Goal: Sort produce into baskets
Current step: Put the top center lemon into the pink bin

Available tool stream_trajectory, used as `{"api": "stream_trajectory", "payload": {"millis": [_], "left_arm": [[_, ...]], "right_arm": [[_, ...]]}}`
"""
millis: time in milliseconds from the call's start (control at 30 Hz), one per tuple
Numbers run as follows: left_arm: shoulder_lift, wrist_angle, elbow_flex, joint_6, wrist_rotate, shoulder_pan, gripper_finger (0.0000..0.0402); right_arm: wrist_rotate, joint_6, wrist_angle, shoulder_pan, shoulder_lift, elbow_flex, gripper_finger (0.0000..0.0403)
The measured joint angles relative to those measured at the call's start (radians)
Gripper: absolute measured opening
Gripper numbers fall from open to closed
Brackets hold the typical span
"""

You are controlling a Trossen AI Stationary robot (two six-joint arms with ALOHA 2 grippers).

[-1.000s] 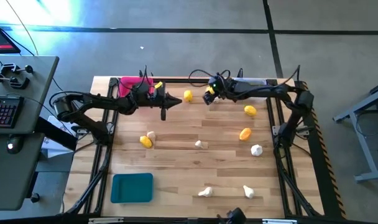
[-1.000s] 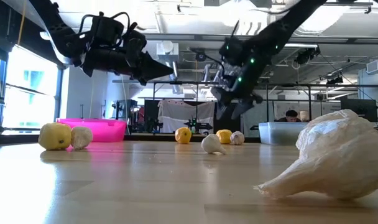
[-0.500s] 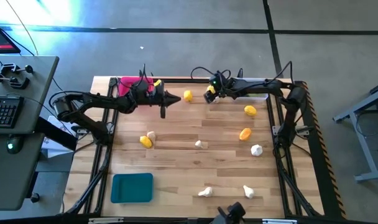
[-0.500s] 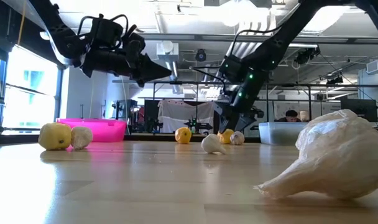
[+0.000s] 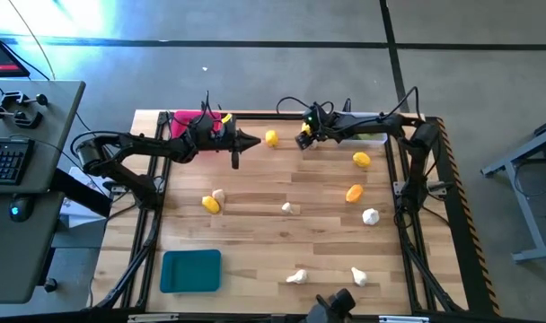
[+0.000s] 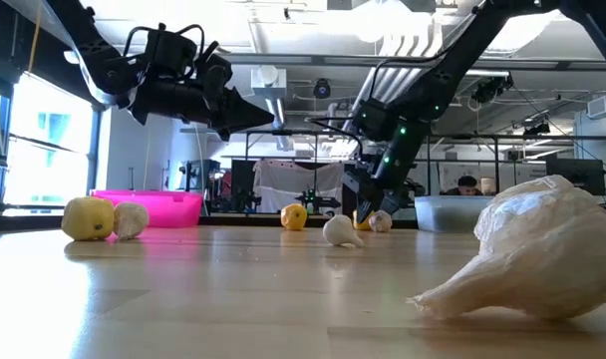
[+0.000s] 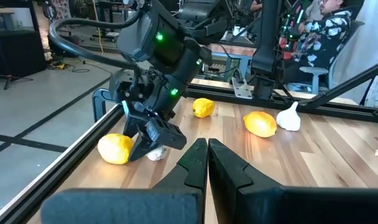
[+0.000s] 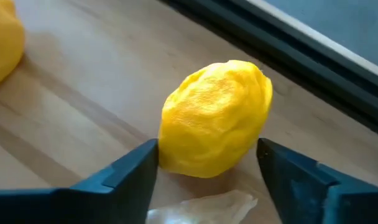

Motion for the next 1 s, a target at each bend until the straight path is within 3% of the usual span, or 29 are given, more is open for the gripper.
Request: {"api": "stream_trajectory", "payload": {"millis": [233,367,767,1000], "left_arm": [[0.0,-0.009,0.0,0.009,0.0,0.018,0.0],[0.0,-0.01,0.0,0.009,0.0,0.033,0.0],[0.0,-0.147,0.0,-0.008,-0.001,0.069,0.0005],[0.0,-0.195,0.0,0.097,-0.001,0.041,0.0036]], "right_arm": [[0.001,0.01,0.024,-0.004,0.0,0.0,0.0128],[0.006,-0.01,0.022,-0.004,0.0,0.0,0.008],[-0.117,-0.175,0.035,0.064,-0.055,0.0,0.0078],[-0.324,-0.421,0.149,0.164,-0.1,0.0,0.0077]]}}
